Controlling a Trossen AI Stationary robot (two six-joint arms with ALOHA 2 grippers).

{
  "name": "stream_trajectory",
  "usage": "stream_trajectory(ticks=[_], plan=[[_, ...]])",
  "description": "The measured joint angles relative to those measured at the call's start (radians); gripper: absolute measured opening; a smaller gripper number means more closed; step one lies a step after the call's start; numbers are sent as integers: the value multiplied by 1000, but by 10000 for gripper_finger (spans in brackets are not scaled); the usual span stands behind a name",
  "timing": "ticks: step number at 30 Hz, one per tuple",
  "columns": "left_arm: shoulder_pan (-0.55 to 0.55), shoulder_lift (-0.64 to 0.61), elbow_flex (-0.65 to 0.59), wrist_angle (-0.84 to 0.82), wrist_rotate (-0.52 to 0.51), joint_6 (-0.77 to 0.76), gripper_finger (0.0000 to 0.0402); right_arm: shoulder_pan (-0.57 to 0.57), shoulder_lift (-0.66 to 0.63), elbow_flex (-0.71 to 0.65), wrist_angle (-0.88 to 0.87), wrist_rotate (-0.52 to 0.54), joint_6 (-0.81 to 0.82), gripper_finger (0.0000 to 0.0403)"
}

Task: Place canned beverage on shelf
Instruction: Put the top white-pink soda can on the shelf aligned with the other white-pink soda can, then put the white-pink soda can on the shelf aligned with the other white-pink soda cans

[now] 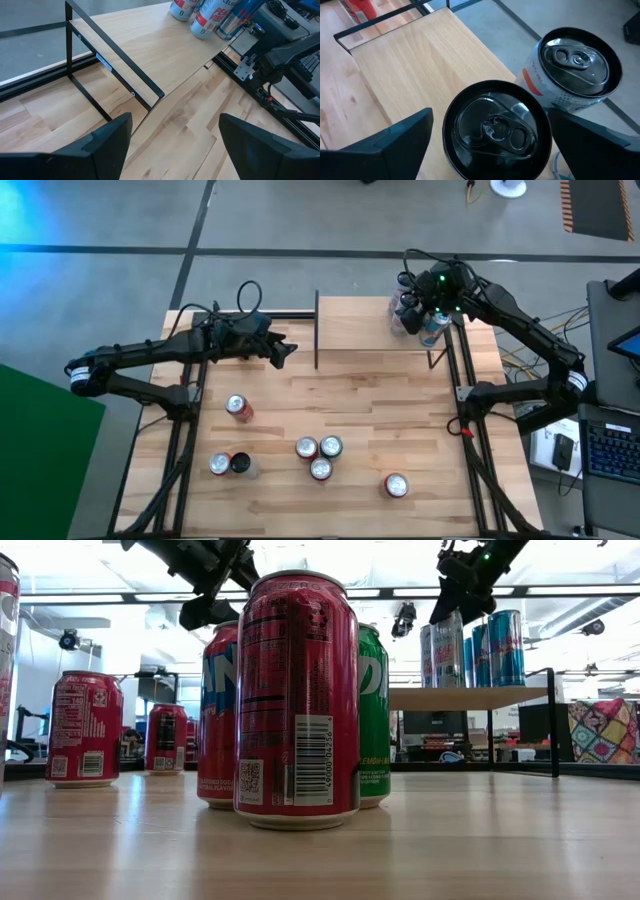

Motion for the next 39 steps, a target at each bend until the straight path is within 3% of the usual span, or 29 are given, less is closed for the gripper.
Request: stream_trajectory(ticks=[10,22,26,33,39], plan=[[0,0,0,1,0,0,284,0,0,13,2,-1,-3,381],[3,0,0,-24,0,15,284,0,-1,180,-66,-1,4,380],[27,-1,26,-172,-16,-3,284,0,-2,223,-69,-1,103,380],[58,-3,140,-532,-178,-1,284,1,-2,250,-117,-61,189,379],[106,-2,164,-592,-119,45,284,3,-7,250,-110,-141,229,379]])
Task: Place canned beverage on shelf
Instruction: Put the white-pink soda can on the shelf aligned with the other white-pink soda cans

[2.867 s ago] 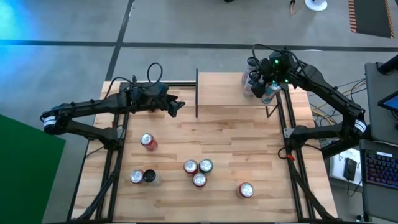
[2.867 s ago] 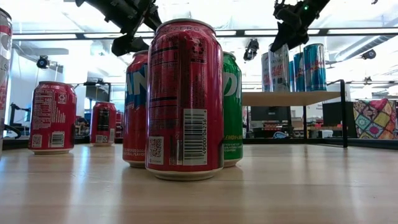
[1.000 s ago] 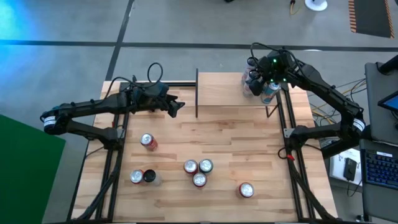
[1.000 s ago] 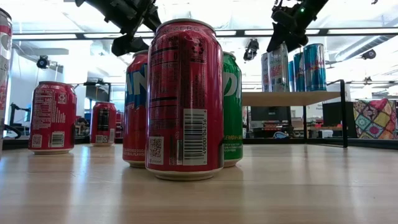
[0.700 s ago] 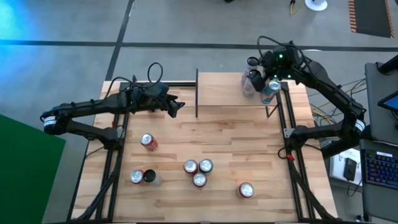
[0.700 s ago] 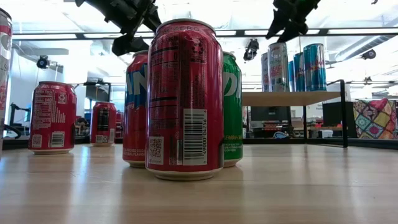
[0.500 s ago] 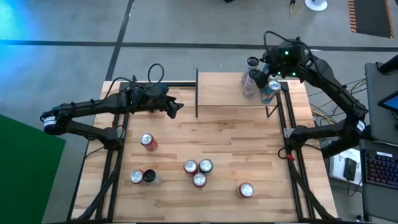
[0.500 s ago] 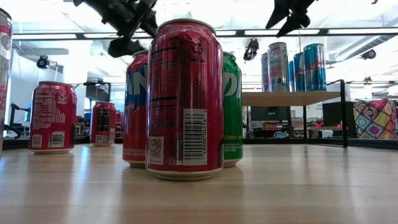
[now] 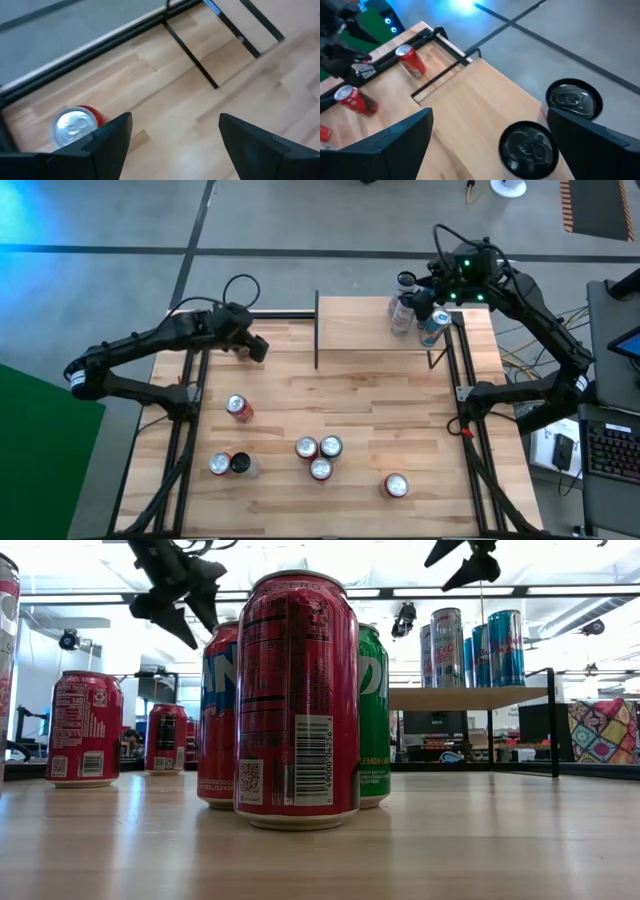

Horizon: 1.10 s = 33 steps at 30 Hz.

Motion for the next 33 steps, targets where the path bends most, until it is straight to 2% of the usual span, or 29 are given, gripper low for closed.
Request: stream_trajectory(ticks=[4,10,12,18,22,27,30,33], plan=[[2,3,-8,7,48,4,284,0,-20,0,23,-59,5,379],[-29,3,24,23,101,-25,284,4,-51,0,176,-371,110,379],[-46,3,53,23,101,-16,284,21,-52,0,224,-432,148,379],[-90,3,159,27,88,32,284,79,-26,-6,259,-389,293,379],[-123,3,199,29,40,33,284,124,18,-15,239,-383,427,379],[-201,3,211,18,27,-9,284,243,39,-15,283,-364,492,379],[-270,3,203,-22,-16,-61,284,341,37,-15,276,-240,517,379],[-338,3,184,-100,-75,-160,284,463,34,-15,238,-43,535,379]])
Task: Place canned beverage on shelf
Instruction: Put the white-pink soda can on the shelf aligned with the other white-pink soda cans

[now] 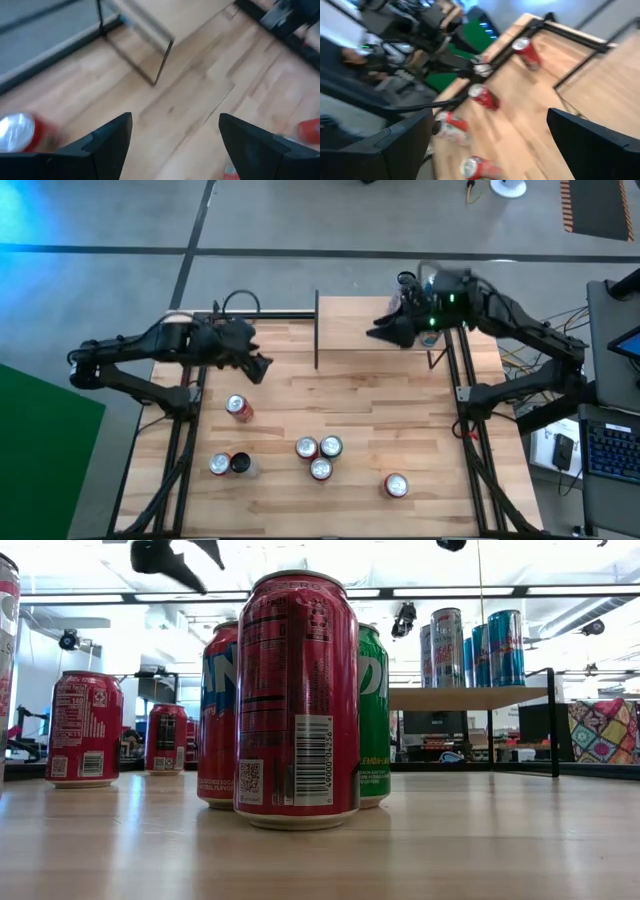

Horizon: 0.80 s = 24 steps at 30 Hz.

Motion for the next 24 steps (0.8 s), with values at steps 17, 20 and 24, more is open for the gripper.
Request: stream_trajectory(ticks=[17,20,24], plan=[[-653,24,32,-187,141,-922,284,443,74,-3,-131,490,85,379],[-771,73,64,-317,106,-1093,284,474,74,-4,-135,510,83,379],[-828,145,59,-357,152,-1204,284,533,77,-5,-135,613,54,379]])
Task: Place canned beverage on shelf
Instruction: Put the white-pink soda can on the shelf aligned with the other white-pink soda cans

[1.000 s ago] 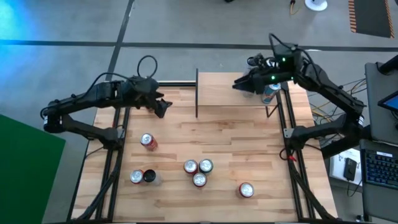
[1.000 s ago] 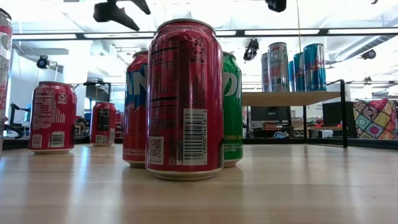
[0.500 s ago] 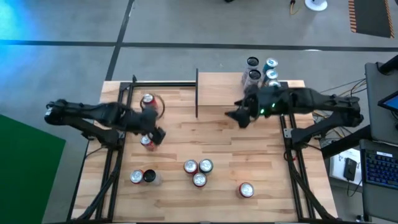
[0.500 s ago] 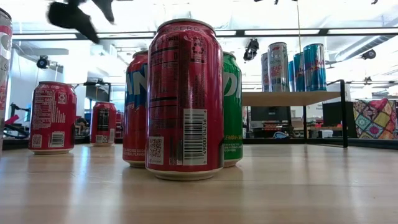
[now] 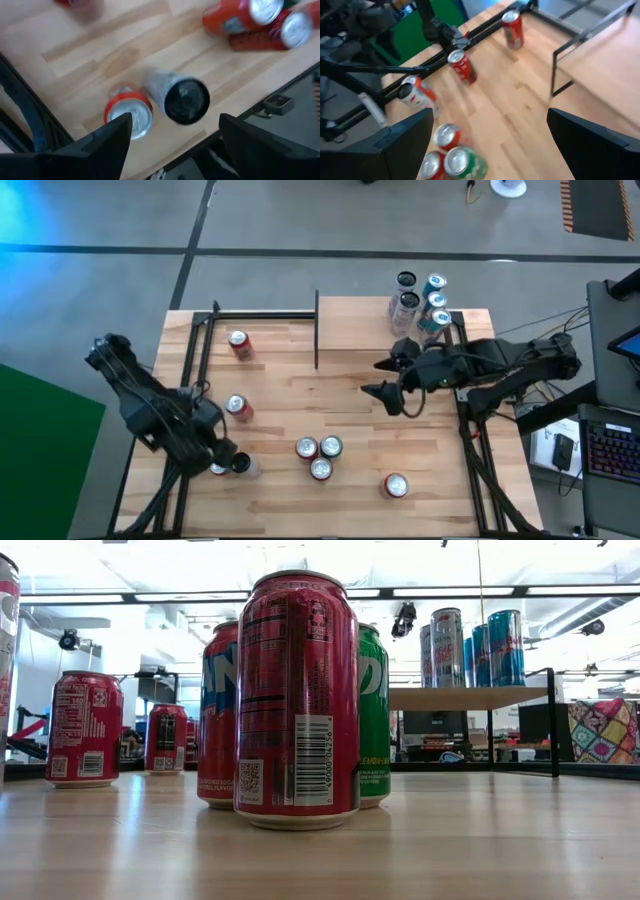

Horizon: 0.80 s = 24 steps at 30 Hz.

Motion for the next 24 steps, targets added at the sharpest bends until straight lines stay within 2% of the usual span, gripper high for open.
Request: stream_trajectory(ticks=[3,5,9,18,24], plan=[[-2,44,0,27,24,-8,284,34,3,-4,0,88,-33,379],[-2,72,9,35,24,-21,286,39,7,-5,0,110,-54,380],[-1,121,32,35,18,-28,307,47,11,-6,0,124,-45,380],[25,192,33,64,17,7,383,100,14,-7,-37,123,17,380],[37,226,32,71,17,9,387,126,14,-7,-53,161,52,380]])
